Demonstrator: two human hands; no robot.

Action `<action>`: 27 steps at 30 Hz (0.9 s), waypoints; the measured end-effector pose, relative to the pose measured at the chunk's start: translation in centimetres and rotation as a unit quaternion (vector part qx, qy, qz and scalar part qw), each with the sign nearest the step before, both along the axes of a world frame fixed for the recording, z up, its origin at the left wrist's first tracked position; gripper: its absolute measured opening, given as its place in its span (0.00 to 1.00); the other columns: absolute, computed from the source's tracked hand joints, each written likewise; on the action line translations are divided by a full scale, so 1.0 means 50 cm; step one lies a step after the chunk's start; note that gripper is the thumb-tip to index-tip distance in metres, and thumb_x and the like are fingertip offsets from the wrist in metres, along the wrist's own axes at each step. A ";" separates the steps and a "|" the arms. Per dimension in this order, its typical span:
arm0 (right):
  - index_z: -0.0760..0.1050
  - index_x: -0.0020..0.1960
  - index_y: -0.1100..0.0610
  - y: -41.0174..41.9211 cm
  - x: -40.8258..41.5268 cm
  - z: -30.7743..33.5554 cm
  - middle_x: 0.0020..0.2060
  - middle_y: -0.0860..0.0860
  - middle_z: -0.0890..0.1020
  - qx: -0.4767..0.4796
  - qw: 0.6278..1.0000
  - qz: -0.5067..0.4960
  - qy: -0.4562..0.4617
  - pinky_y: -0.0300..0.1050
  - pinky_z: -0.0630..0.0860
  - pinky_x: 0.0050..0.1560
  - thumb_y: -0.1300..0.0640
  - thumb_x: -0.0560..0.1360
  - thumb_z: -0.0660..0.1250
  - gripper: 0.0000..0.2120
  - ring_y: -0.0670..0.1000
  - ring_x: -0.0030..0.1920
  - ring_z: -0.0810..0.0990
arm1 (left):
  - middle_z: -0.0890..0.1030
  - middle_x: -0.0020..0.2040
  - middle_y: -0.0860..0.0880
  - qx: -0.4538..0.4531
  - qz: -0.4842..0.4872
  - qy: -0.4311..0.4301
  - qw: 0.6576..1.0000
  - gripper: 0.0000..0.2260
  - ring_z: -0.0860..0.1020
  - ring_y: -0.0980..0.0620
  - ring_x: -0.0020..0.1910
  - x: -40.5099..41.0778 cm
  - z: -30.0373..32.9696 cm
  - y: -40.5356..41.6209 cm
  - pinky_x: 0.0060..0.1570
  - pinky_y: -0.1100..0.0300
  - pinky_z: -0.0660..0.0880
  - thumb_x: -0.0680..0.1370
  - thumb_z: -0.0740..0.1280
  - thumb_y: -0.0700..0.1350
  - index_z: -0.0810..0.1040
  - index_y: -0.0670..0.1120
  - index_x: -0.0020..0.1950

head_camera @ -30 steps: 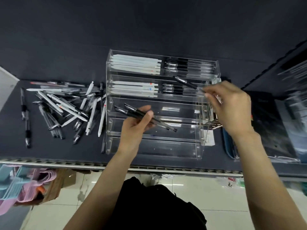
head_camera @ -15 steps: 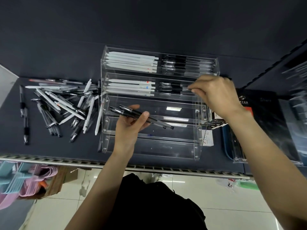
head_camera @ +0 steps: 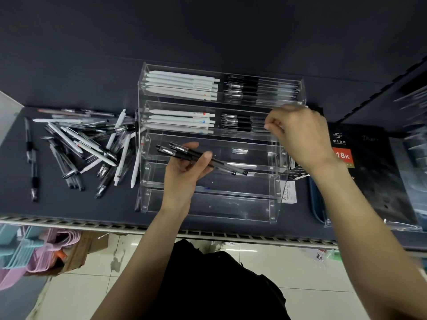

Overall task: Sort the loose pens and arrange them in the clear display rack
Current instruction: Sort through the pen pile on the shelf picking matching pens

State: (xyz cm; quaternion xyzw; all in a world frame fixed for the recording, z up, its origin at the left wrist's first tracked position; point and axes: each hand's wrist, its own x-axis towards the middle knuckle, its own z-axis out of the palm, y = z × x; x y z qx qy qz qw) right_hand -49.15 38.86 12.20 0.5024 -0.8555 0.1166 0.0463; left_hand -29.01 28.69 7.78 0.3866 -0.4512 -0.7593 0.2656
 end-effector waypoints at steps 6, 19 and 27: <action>0.80 0.49 0.52 0.029 0.141 -0.001 0.41 0.43 0.82 -0.110 0.963 0.047 -0.240 0.46 0.80 0.40 0.46 0.73 0.67 0.11 0.42 0.40 0.80 | 0.79 0.38 0.51 -0.013 -0.026 0.015 0.999 0.09 0.81 0.55 0.41 -0.020 0.009 0.017 0.43 0.65 0.78 0.74 0.69 0.37 0.75 0.45 0.52; 0.82 0.49 0.54 0.023 -0.012 0.020 0.44 0.49 0.82 -0.076 0.992 0.016 -0.095 0.52 0.79 0.43 0.56 0.74 0.70 0.04 0.50 0.41 0.80 | 0.82 0.35 0.53 -0.039 -0.047 0.034 0.998 0.11 0.83 0.56 0.40 -0.014 0.007 0.020 0.43 0.66 0.78 0.76 0.66 0.35 0.74 0.42 0.57; 0.83 0.49 0.51 -0.032 -0.048 0.011 0.44 0.48 0.84 0.103 0.987 0.060 -0.106 0.50 0.77 0.50 0.55 0.74 0.70 0.05 0.50 0.47 0.81 | 0.81 0.35 0.54 -0.021 -0.028 0.038 0.999 0.08 0.83 0.55 0.41 0.001 -0.005 0.008 0.44 0.65 0.78 0.76 0.66 0.36 0.75 0.44 0.54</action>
